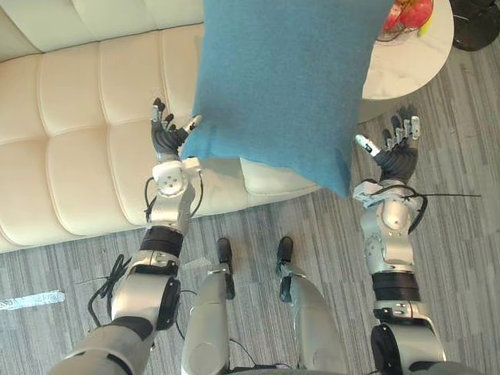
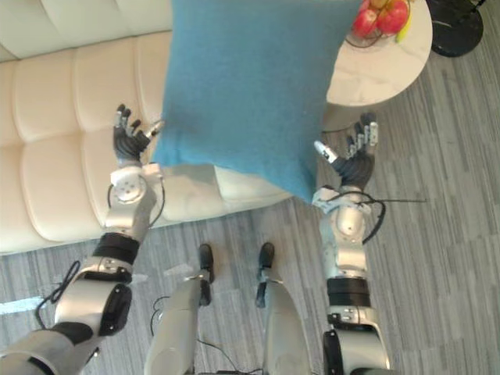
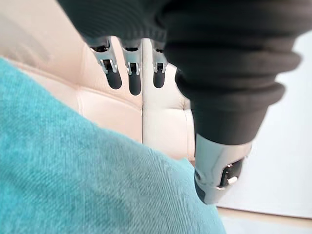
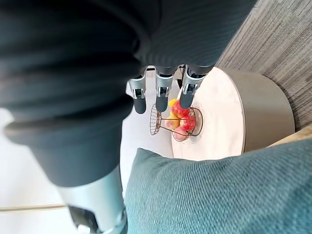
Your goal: Pick up cushions and gather them together orderly.
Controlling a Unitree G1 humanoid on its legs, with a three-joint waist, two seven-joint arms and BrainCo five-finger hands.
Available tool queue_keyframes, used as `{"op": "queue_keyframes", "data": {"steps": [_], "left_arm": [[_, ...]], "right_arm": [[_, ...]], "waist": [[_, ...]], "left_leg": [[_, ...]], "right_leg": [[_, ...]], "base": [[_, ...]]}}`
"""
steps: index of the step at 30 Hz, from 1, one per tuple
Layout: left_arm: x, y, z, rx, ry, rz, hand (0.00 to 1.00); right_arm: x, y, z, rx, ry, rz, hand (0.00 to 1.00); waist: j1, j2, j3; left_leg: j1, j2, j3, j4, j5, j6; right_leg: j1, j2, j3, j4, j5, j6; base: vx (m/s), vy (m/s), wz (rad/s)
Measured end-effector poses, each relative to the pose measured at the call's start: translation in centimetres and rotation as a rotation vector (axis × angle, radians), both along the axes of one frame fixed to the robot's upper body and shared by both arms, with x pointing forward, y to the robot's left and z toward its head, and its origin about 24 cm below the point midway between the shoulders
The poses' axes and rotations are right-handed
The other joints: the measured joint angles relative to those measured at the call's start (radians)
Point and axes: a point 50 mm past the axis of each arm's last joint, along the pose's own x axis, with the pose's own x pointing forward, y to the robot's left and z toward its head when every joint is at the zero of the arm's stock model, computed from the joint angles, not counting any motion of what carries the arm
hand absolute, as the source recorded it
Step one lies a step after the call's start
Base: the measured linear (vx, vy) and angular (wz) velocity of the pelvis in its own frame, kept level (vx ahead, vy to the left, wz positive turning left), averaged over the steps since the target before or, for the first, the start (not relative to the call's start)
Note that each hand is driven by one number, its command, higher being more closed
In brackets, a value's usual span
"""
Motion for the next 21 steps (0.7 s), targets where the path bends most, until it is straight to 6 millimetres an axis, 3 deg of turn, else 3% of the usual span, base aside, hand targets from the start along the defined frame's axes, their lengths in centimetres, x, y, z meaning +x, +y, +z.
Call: {"op": "queue_keyframes", "data": {"steps": [7,11,18,21], "left_arm": [[0.1,0.0,0.2,-0.03,-0.006,0.006,0.0],[0.3,-1.3,0.5,-0.034,-0.014,-0.028,0.0],[1.1,-4.4,3.5,0.032,-0.081,-0.139,0.0],[1.2,-5.1,3.6,0.033,-0.081,-0.161,0.0]], "right_arm": [[-0.4,0.1,1.4,-0.001,-0.066,0.001,0.0],[-0.2,0.3,2.1,0.003,-0.088,0.009,0.0],[1.8,2.8,4.2,0.052,-0.126,0.097,0.0],[2.5,3.6,4.6,0.06,-0.117,0.12,0.0]], "waist": [[0.007,0.001,0.005],[0.008,0.001,0.005],[0.012,0.003,0.025],[0.008,0.004,0.025]], "left_leg": [[-0.037,0.004,-0.004,0.012,0.003,-0.001],[-0.064,0.003,-0.009,0.014,0.003,-0.001],[-0.136,0.009,-0.024,0.038,0.004,-0.001],[-0.153,0.012,-0.029,0.052,0.004,-0.001]], "right_leg": [[-0.028,0.002,-0.006,0.0,0.0,0.0],[-0.048,0.003,-0.006,0.0,-0.002,-0.001],[-0.11,0.006,-0.011,0.01,-0.001,-0.002],[-0.118,0.008,-0.015,0.012,-0.001,-0.002]], "base": [[0.04,-0.007,0.02],[0.03,0.005,0.07],[0.0,0.0,0.01],[0.04,-0.002,0.03]]}}
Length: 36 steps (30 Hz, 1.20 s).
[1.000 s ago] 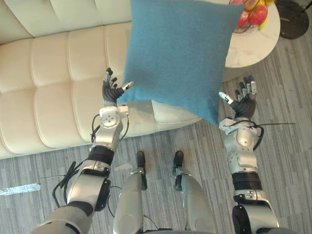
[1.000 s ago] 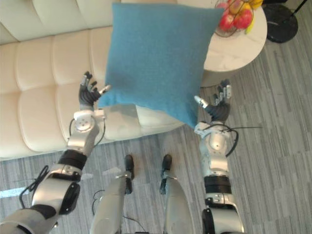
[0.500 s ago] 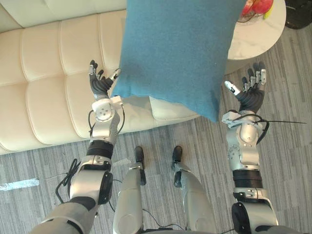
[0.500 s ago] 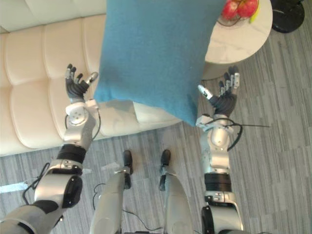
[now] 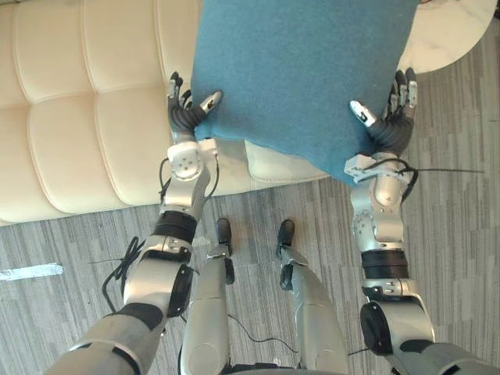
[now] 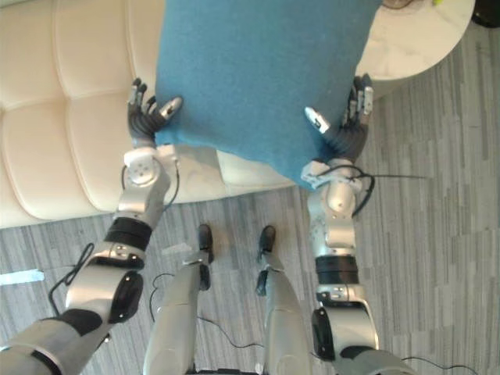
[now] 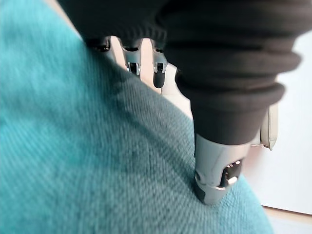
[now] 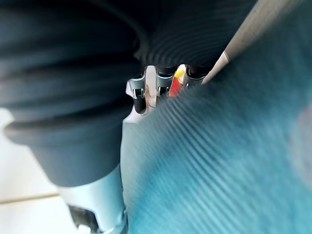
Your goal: Pick up cushions and gather them together orderly.
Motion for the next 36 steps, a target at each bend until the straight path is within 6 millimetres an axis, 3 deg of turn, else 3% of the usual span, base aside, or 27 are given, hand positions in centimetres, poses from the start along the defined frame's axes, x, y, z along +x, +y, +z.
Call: {"op": "queue_keyframes", "data": {"steps": [4,5,6,18,23,32,36], "left_arm": [[0.0,-0.5,0.0,0.015,0.0,-0.015,0.0],[0.0,-0.8,0.0,0.023,-0.001,-0.024,1.0],[0.0,-1.0,0.0,0.014,-0.001,-0.035,1.0],[-1.1,-2.1,2.6,-0.062,-0.128,-0.079,1.0],[-2.7,-4.0,3.6,-0.067,-0.214,-0.171,1.0],[-5.6,-7.0,0.7,-0.186,-0.197,-0.287,1.0],[-8.1,-6.9,-2.4,-0.24,-0.171,-0.305,1.0]], "right_arm": [[0.8,0.3,-0.1,0.002,0.033,0.008,0.0],[1.0,0.3,-0.1,0.001,0.042,0.009,0.0],[1.2,0.4,-0.1,0.0,0.048,0.013,1.0],[1.4,0.2,-0.2,-0.01,0.069,-0.01,1.0],[0.8,-0.5,-1.7,-0.002,0.11,-0.044,1.0],[-1.9,-2.1,-3.6,0.016,0.116,-0.098,1.0],[-4.6,-1.7,-4.8,0.034,0.093,-0.11,1.0]], "waist": [[-0.002,0.0,0.0],[-0.001,0.0,0.0],[-0.002,0.0,0.0],[-0.004,0.0,0.0],[-0.003,0.0,0.0],[-0.01,0.0,-0.002],[-0.012,0.005,-0.016]], "left_leg": [[-0.001,0.001,-0.002,-0.001,0.0,0.0],[-0.002,0.001,-0.002,-0.001,-0.001,0.0],[-0.004,0.003,-0.002,-0.003,-0.002,-0.001],[0.019,0.003,0.0,-0.003,0.002,-0.005],[0.071,-0.011,-0.001,-0.009,0.002,-0.005],[0.162,-0.036,-0.006,0.01,-0.016,-0.01],[0.22,-0.037,0.005,0.051,-0.072,-0.009]], "right_leg": [[0.0,0.001,0.0,0.0,0.0,0.0],[0.0,0.001,0.0,0.0,0.0,0.0],[-0.001,0.002,0.0,0.0,0.001,-0.001],[0.006,0.003,0.01,0.021,-0.004,-0.003],[0.032,-0.014,0.011,0.078,-0.045,-0.012],[0.112,-0.053,-0.011,0.158,-0.106,-0.002],[0.183,-0.066,-0.015,0.196,-0.147,0.009]], "base": [[0.02,0.0,0.01],[0.0,0.0,0.0],[0.0,0.0,0.0],[0.03,-0.006,0.0],[0.01,-0.023,0.07],[0.01,-0.017,0.13],[-0.01,0.012,0.07]]}}
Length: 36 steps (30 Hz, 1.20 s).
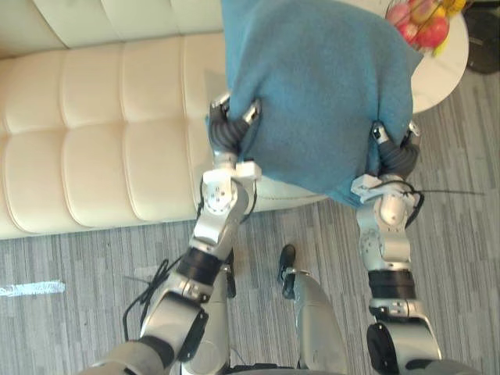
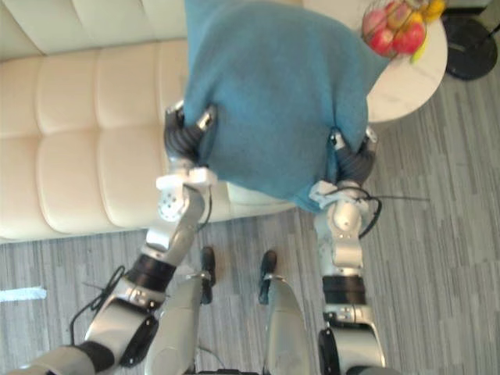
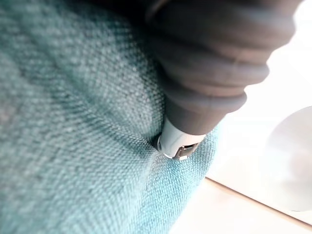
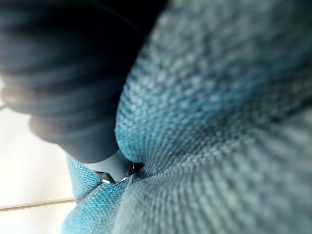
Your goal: Pick up cushions and gather them together orderly.
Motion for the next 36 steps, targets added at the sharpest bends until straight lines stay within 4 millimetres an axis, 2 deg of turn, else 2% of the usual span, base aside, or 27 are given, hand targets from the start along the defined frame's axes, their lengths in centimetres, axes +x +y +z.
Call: {"op": "queue_keyframes", "data": {"steps": [2,5,6,8,10,13,15,16,17,18,19,20,21,22,23,25,27,29,30,31,32,33,34,35,36], "left_arm": [[-0.7,0.2,-0.9,-0.014,0.022,-0.003,1.0],[-2.5,1.1,-4.5,-0.054,0.132,0.008,1.0],[-2.8,1.1,-4.9,-0.059,0.147,0.009,1.0],[-4.5,1.4,-7.8,-0.068,0.242,-0.001,1.0],[-5.4,1.2,-9.2,-0.055,0.291,-0.016,1.0],[-6.8,0.7,-10.9,-0.027,0.35,-0.052,1.0],[-7.3,0.4,-11.5,-0.008,0.367,-0.083,1.0],[-7.4,0.4,-11.6,-0.004,0.37,-0.087,1.0],[-7.5,0.5,-11.7,-0.003,0.373,-0.094,1.0],[-7.5,0.4,-11.8,-0.011,0.378,-0.106,1.0],[-7.5,0.4,-11.9,-0.014,0.381,-0.113,1.0],[-7.5,0.3,-12.2,-0.014,0.395,-0.122,1.0],[-7.8,0.3,-12.6,-0.017,0.412,-0.127,1.0],[-7.9,0.4,-12.8,-0.015,0.421,-0.131,1.0],[-8.3,0.4,-13.2,0.002,0.436,-0.146,1.0],[-8.4,0.4,-13.6,0.004,0.452,-0.157,1.0],[-8.4,0.3,-14.0,0.012,0.472,-0.163,1.0],[-8.6,0.2,-14.9,0.032,0.516,-0.172,1.0],[-8.6,0.3,-15.1,0.049,0.522,-0.18,1.0],[-8.6,0.4,-15.2,0.061,0.528,-0.183,1.0],[-8.6,0.4,-15.4,0.067,0.538,-0.184,1.0],[-8.6,0.4,-15.5,0.072,0.545,-0.186,1.0],[-8.6,0.6,-15.6,0.081,0.548,-0.185,1.0],[-8.6,0.7,-15.7,0.089,0.549,-0.183,1.0],[-8.6,0.8,-15.7,0.092,0.55,-0.181,1.0]], "right_arm": [[-0.7,0.4,-0.6,-0.01,0.006,-0.006,1.0],[-2.7,1.5,-2.6,-0.029,0.059,0.01,1.0],[-3.0,1.6,-2.9,-0.033,0.068,0.012,1.0],[-4.4,1.9,-4.8,-0.061,0.137,0.006,1.0],[-5.1,1.7,-5.9,-0.088,0.184,-0.01,1.0],[-6.4,1.1,-7.7,-0.093,0.256,-0.03,1.0],[-7.3,0.7,-8.7,-0.094,0.301,-0.044,1.0],[-7.4,0.6,-8.9,-0.096,0.307,-0.047,1.0],[-7.5,0.5,-8.9,-0.103,0.31,-0.051,1.0],[-7.5,0.3,-8.9,-0.116,0.314,-0.054,1.0],[-7.4,0.2,-9.0,-0.123,0.316,-0.055,1.0],[-7.4,0.0,-9.0,-0.142,0.32,-0.056,1.0],[-7.1,-0.2,-9.2,-0.153,0.331,-0.055,1.0],[-7.0,-0.2,-9.5,-0.153,0.342,-0.054,1.0],[-7.0,-0.3,-10.0,-0.153,0.365,-0.057,1.0],[-6.9,-0.4,-10.7,-0.148,0.395,-0.058,1.0],[-6.9,-0.6,-11.1,-0.141,0.412,-0.061,1.0],[-6.9,-0.6,-11.3,-0.138,0.427,-0.063,1.0],[-6.9,-0.7,-11.3,-0.138,0.429,-0.066,1.0],[-6.8,-0.7,-11.7,-0.139,0.447,-0.064,1.0],[-6.7,-0.7,-12.3,-0.137,0.472,-0.062,1.0],[-6.7,-0.7,-12.8,-0.135,0.497,-0.062,1.0],[-6.7,-0.6,-13.5,-0.127,0.528,-0.059,1.0],[-6.7,-0.4,-13.6,-0.119,0.539,-0.056,1.0],[-6.7,-0.4,-13.6,-0.117,0.539,-0.054,1.0]], "waist": [[0.001,-0.001,-0.005],[0.002,0.002,-0.062],[0.002,0.002,-0.066],[0.002,0.004,-0.129],[0.003,0.007,-0.16],[-0.004,0.019,-0.214],[-0.019,0.027,-0.252],[-0.026,0.032,-0.262],[-0.044,0.041,-0.27],[-0.046,0.043,-0.271],[-0.044,0.044,-0.272],[-0.041,0.064,-0.284],[-0.047,0.077,-0.297],[-0.048,0.075,-0.302],[-0.051,0.074,-0.315],[-0.056,0.08,-0.318],[-0.064,0.079,-0.318],[-0.063,0.067,-0.32],[-0.063,0.053,-0.312],[-0.063,0.043,-0.303],[-0.064,0.042,-0.302],[-0.064,0.039,-0.3],[-0.072,0.036,-0.296],[-0.087,0.036,-0.295],[-0.092,0.035,-0.295]], "left_leg": [[0.018,0.0,0.005,0.009,-0.011,0.001],[0.068,-0.004,0.014,0.035,-0.037,-0.002],[0.081,-0.004,0.014,0.035,-0.041,-0.003],[0.132,-0.005,0.014,0.028,-0.055,-0.009],[0.176,-0.01,0.009,0.002,-0.055,-0.011],[0.235,-0.038,-0.034,-0.088,-0.017,-0.013],[0.252,-0.059,-0.078,-0.165,0.021,-0.024],[0.256,-0.047,-0.06,-0.193,0.018,-0.015],[0.263,0.0,0.054,-0.218,0.018,-0.016],[0.278,0.036,0.152,-0.217,0.019,-0.014],[0.287,0.057,0.198,-0.216,0.019,-0.012],[0.29,0.086,0.258,-0.211,0.046,0.017],[0.281,0.084,0.267,-0.21,0.111,0.036],[0.282,0.073,0.267,-0.218,0.118,0.046],[0.275,0.053,0.264,-0.252,0.103,0.063],[0.264,0.062,0.318,-0.264,0.084,0.054],[0.258,0.06,0.35,-0.266,0.096,0.056],[0.238,0.013,0.33,-0.27,0.11,0.075],[0.231,-0.021,0.322,-0.253,0.084,0.102],[0.234,-0.044,0.322,-0.227,0.054,0.122],[0.236,-0.059,0.315,-0.209,0.034,0.137],[0.248,-0.072,0.303,-0.211,0.025,0.149],[0.271,-0.083,0.279,-0.221,0.016,0.157],[0.279,-0.083,0.253,-0.223,0.008,0.161],[0.285,-0.085,0.243,-0.229,0.007,0.161]], "right_leg": [[0.016,-0.004,0.0,0.011,-0.012,0.0],[0.056,-0.012,0.013,0.049,-0.053,0.005],[0.069,-0.012,0.014,0.049,-0.058,0.005],[0.116,-0.012,0.013,0.05,-0.081,0.004],[0.157,-0.012,0.011,0.039,-0.09,0.006],[0.226,-0.025,-0.027,-0.008,-0.091,0.007],[0.264,-0.051,-0.102,-0.035,-0.091,0.006],[0.275,-0.058,-0.132,-0.048,-0.086,0.0],[0.306,-0.066,-0.178,-0.085,-0.074,-0.007],[0.323,-0.078,-0.203,-0.104,-0.07,-0.009],[0.33,-0.083,-0.209,-0.109,-0.069,-0.008],[0.338,-0.086,-0.225,-0.101,-0.069,-0.006],[0.335,-0.086,-0.214,-0.09,-0.072,-0.002],[0.335,-0.092,-0.207,-0.091,-0.068,0.004],[0.341,-0.109,-0.211,-0.122,-0.056,0.027],[0.37,-0.112,-0.255,-0.194,-0.018,0.056],[0.397,-0.122,-0.295,-0.258,0.005,0.074],[0.401,-0.159,-0.313,-0.253,0.003,0.097],[0.4,-0.203,-0.325,-0.227,-0.005,0.112],[0.387,-0.236,-0.3,-0.153,-0.004,0.113],[0.348,-0.263,-0.234,-0.051,0.005,0.089],[0.296,-0.274,-0.161,0.054,0.028,0.024],[0.215,-0.257,-0.033,0.194,0.05,-0.013],[0.185,-0.203,0.049,0.25,0.015,0.031],[0.176,-0.177,0.075,0.267,-0.003,0.051]], "base": [[0.0,0.007,0.02],[0.06,-0.008,-0.02],[0.12,-0.024,-0.02],[0.13,-0.036,-0.01],[0.1,-0.041,0.06],[0.04,-0.052,0.38],[0.04,-0.053,0.93],[0.02,-0.059,1.23],[0.0,-0.023,1.01],[-0.03,0.018,0.91],[-0.04,0.06,0.58],[-0.03,0.094,0.51],[0.0,0.089,0.5],[0.0,0.151,0.5],[-0.02,0.146,0.44],[-0.01,0.187,0.68],[0.01,0.182,0.71],[0.05,0.203,0.54],[0.12,0.209,0.43],[0.14,0.258,0.48],[0.14,0.237,0.34],[0.16,0.264,0.46],[0.22,0.268,0.54],[0.2,0.168,0.54],[0.22,0.099,0.52]]}}
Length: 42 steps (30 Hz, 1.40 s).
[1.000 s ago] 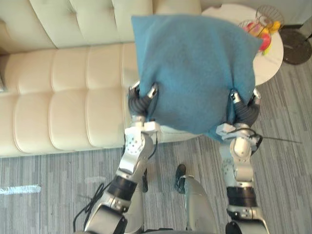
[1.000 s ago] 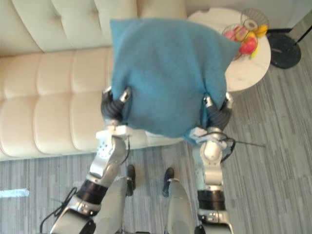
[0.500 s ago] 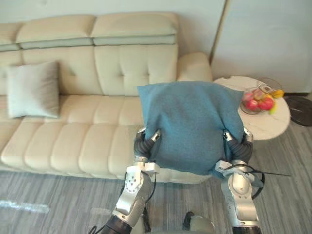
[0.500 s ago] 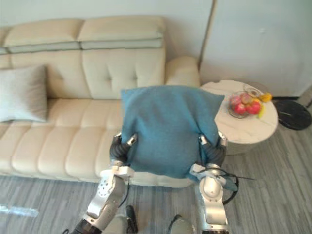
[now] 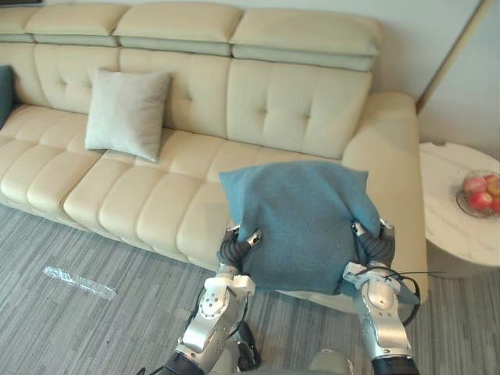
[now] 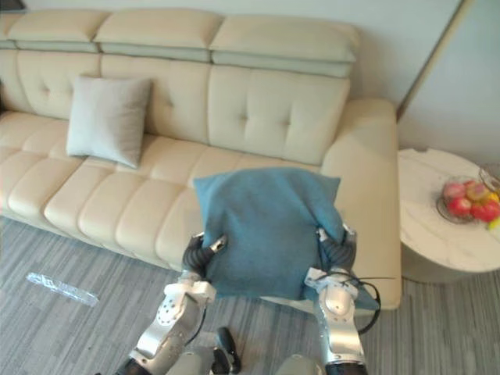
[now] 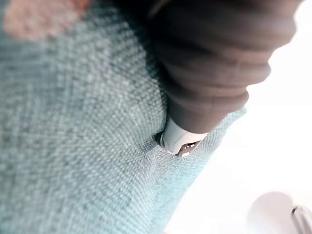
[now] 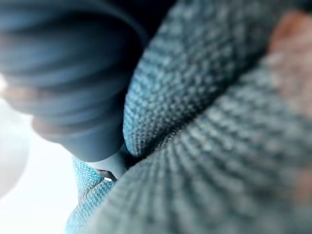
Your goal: Pick up cushions and gather them together orderly.
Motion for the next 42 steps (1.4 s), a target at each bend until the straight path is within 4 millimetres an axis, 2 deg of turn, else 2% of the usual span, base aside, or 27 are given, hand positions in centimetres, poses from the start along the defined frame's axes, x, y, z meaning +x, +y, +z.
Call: {"op": "queue_keyframes", "data": {"steps": [1,2,5,6,8,9,10,11,12,13,15,17,18,19,20,21,22,24,26,30,32,33,34,35,36,39,42], "left_arm": [[0.0,0.3,-0.1,0.012,-0.001,0.0,1.0],[0.1,0.4,0.0,0.02,-0.006,0.0,1.0],[0.5,-0.2,0.7,0.019,-0.037,-0.027,1.0],[0.8,-0.6,1.0,0.018,-0.055,-0.046,1.0],[0.6,-1.3,1.2,0.008,-0.065,-0.081,1.0],[0.4,-2.0,1.2,-0.017,-0.057,-0.1,1.0],[0.3,-2.1,1.2,-0.022,-0.056,-0.103,1.0],[0.1,-2.1,1.1,-0.029,-0.057,-0.11,1.0],[-0.2,-2.1,1.2,-0.038,-0.056,-0.11,1.0],[-0.6,-2.1,1.2,-0.05,-0.057,-0.107,1.0],[-1.1,-2.2,1.7,-0.082,-0.077,-0.118,1.0],[-1.1,-2.3,2.1,-0.096,-0.099,-0.129,1.0],[-1.1,-2.4,2.1,-0.099,-0.102,-0.128,1.0],[-1.1,-2.4,2.2,-0.105,-0.106,-0.126,1.0],[-1.1,-2.3,2.1,-0.102,-0.102,-0.125,1.0],[-1.2,-2.3,2.1,-0.102,-0.099,-0.124,1.0],[-1.4,-1.9,1.7,-0.092,-0.085,-0.114,1.0],[-1.8,-1.7,1.3,-0.09,-0.067,-0.108,1.0],[-1.8,-1.7,1.2,-0.087,-0.064,-0.107,1.0],[-1.7,-1.6,1.3,-0.089,-0.074,-0.103,1.0],[-1.7,-1.3,1.3,-0.084,-0.074,-0.093,1.0],[-1.5,-0.9,1.2,-0.073,-0.075,-0.077,1.0],[-1.4,-0.6,1.1,-0.064,-0.076,-0.07,1.0],[-1.2,0.2,0.5,-0.033,-0.056,-0.055,1.0],[-1.2,0.3,0.1,-0.018,-0.04,-0.056,1.0],[-1.3,0.2,-1.0,0.004,0.015,-0.064,1.0],[-1.5,0.0,-1.4,0.013,0.037,-0.077,1.0]], "right_arm": [[0.0,0.3,0.0,0.005,0.0,0.01,1.0],[0.2,0.4,0.3,-0.002,-0.012,0.026,1.0],[0.3,-0.1,1.5,-0.025,-0.062,0.022,1.0],[0.1,-0.6,2.1,-0.043,-0.082,0.017,1.0],[-0.9,-1.4,2.4,-0.049,-0.098,-0.018,1.0],[-1.7,-1.9,2.4,-0.055,-0.096,-0.042,1.0],[-2.0,-2.0,2.4,-0.054,-0.095,-0.046,1.0],[-2.6,-2.0,2.8,-0.055,-0.105,-0.05,1.0],[-3.2,-1.8,3.5,-0.054,-0.134,-0.052,1.0],[-3.5,-1.8,4.2,-0.058,-0.164,-0.05,1.0],[-3.6,-1.6,5.9,-0.068,-0.247,-0.044,1.0],[-3.7,-1.5,6.8,-0.071,-0.297,-0.04,1.0],[-3.7,-1.5,6.9,-0.072,-0.304,-0.041,1.0],[-3.6,-1.4,7.1,-0.07,-0.315,-0.04,1.0],[-3.5,-1.3,6.9,-0.061,-0.31,-0.043,1.0],[-3.5,-1.3,6.8,-0.058,-0.304,-0.043,1.0],[-3.2,-1.1,5.9,-0.04,-0.272,-0.043,1.0],[-3.2,-0.7,5.1,-0.016,-0.235,-0.043,1.0],[-3.1,-0.5,5.1,-0.012,-0.233,-0.037,1.0],[-2.7,-0.3,5.5,-0.006,-0.254,-0.027,1.0],[-2.2,-0.1,5.3,-0.005,-0.249,-0.009,1.0],[-1.2,0.1,4.8,-0.013,-0.229,0.016,1.0],[-0.8,0.3,4.6,-0.011,-0.22,0.028,1.0],[0.2,0.9,3.7,-0.017,-0.182,0.068,1.0],[0.4,0.7,3.2,-0.024,-0.157,0.074,1.0],[0.4,0.0,1.2,-0.051,-0.055,0.074,1.0],[0.1,-0.3,0.3,-0.052,-0.004,0.071,1.0]], "waist": [[-0.003,-0.01,0.006],[-0.002,-0.02,0.01],[-0.006,-0.023,0.01],[-0.022,-0.027,0.008],[-0.035,-0.045,0.003],[-0.035,-0.016,0.008],[-0.03,-0.015,0.007],[-0.014,-0.013,0.009],[0.0,-0.012,0.011],[0.008,-0.014,0.012],[0.018,-0.017,0.013],[0.031,-0.024,0.013],[0.031,-0.024,0.013],[0.033,-0.022,0.012],[0.039,-0.015,0.008],[0.045,-0.011,0.007],[0.055,-0.023,-0.001],[0.028,-0.036,-0.01],[0.043,-0.043,-0.012],[0.046,-0.055,-0.017],[0.046,-0.055,-0.017],[0.043,-0.052,-0.019],[0.043,-0.057,-0.02],[0.035,-0.059,-0.02],[0.03,-0.056,-0.02],[-0.003,-0.024,-0.017],[-0.002,-0.008,-0.011]], "left_leg": [[0.036,-0.008,-0.008,-0.034,0.006,-0.009],[0.08,-0.025,-0.016,-0.078,0.009,-0.015],[0.136,-0.068,-0.05,-0.144,0.016,-0.013],[0.146,-0.095,-0.085,-0.145,0.019,-0.008],[0.16,-0.13,-0.133,-0.111,-0.017,-0.014],[0.144,-0.102,-0.147,-0.001,-0.063,-0.057],[0.131,-0.088,-0.134,0.055,-0.074,-0.076],[0.07,-0.038,-0.103,0.269,-0.092,-0.104],[0.003,0.035,-0.062,0.491,-0.098,-0.112],[-0.024,0.095,-0.037,0.597,-0.115,-0.112],[-0.055,0.192,-0.032,0.627,-0.147,-0.11],[-0.061,0.215,-0.059,0.52,-0.162,-0.121],[-0.061,0.213,-0.071,0.49,-0.163,-0.123],[-0.05,0.198,-0.15,0.355,-0.16,-0.129],[-0.024,0.164,-0.276,0.204,-0.144,-0.155],[-0.007,0.156,-0.318,0.147,-0.134,-0.172],[0.029,0.124,-0.324,0.126,-0.069,-0.238],[0.006,0.106,-0.261,0.206,-0.107,-0.202],[0.0,0.104,-0.201,0.247,-0.132,-0.18],[0.008,0.082,-0.109,0.238,-0.148,-0.153],[0.036,0.077,-0.072,0.201,-0.15,-0.148],[0.06,0.088,-0.026,0.14,-0.149,-0.147],[0.067,0.089,-0.002,0.122,-0.143,-0.14],[0.076,0.089,0.03,0.091,-0.125,-0.149],[0.079,0.087,0.039,0.08,-0.117,-0.153],[0.07,0.087,-0.054,0.042,-0.079,-0.168],[0.085,0.11,-0.073,0.034,-0.07,-0.184]], "right_leg": [[-0.023,0.082,0.056,0.003,-0.049,0.038],[-0.034,0.14,0.061,-0.047,-0.088,0.035],[-0.068,0.223,0.033,-0.206,-0.093,0.015],[-0.065,0.249,0.054,-0.302,-0.059,-0.018],[-0.05,0.251,0.077,-0.353,0.022,-0.084],[0.002,0.243,0.033,-0.358,0.014,-0.086],[0.022,0.244,0.027,-0.37,0.013,-0.087],[0.085,0.253,0.022,-0.4,0.012,-0.088],[0.14,0.266,0.026,-0.423,0.006,-0.098],[0.175,0.274,0.034,-0.436,-0.004,-0.112],[0.205,0.272,0.068,-0.439,-0.013,-0.118],[0.207,0.253,0.128,-0.44,-0.035,-0.102],[0.207,0.249,0.143,-0.44,-0.043,-0.092],[0.207,0.241,0.202,-0.44,-0.07,-0.06],[0.2,0.238,0.26,-0.431,-0.093,-0.027],[0.193,0.24,0.28,-0.423,-0.101,-0.014],[0.176,0.233,0.35,-0.405,-0.115,0.013],[0.17,0.198,0.392,-0.451,-0.071,0.052],[0.167,0.181,0.445,-0.499,-0.02,0.083],[0.104,0.159,0.499,-0.541,0.079,0.105],[0.071,0.157,0.458,-0.555,0.131,0.089],[0.039,0.16,0.357,-0.554,0.151,0.065],[0.02,0.161,0.308,-0.531,0.145,0.052],[-0.009,0.162,0.143,-0.515,0.13,0.008],[-0.003,0.161,0.087,-0.536,0.123,-0.004],[0.025,0.185,0.08,-0.62,0.174,-0.005],[0.043,0.212,0.079,-0.634,0.177,-0.017]], "base": [[0.23,0.07,0.31],[0.24,0.065,0.22],[0.25,0.041,0.35],[0.38,0.011,1.01],[0.41,-0.065,1.07],[0.41,-0.076,0.76],[0.39,-0.057,0.6],[0.35,-0.052,0.21],[0.33,-0.047,0.08],[0.32,-0.018,-0.14],[0.27,0.036,-0.39],[0.2,0.155,-0.56],[0.18,0.244,-0.7],[0.16,0.38,-0.8],[0.16,0.38,-0.94],[0.18,0.496,-1.29],[0.16,0.384,-1.07],[0.16,0.476,-1.03],[0.07,0.372,-1.03],[0.0,0.263,-0.97],[-0.05,0.112,-1.08],[-0.08,0.072,-1.17],[-0.13,0.026,-1.22],[-0.09,-0.036,-0.81],[-0.06,-0.077,-0.63],[0.02,-0.102,0.0],[0.04,-0.147,-0.08]]}}
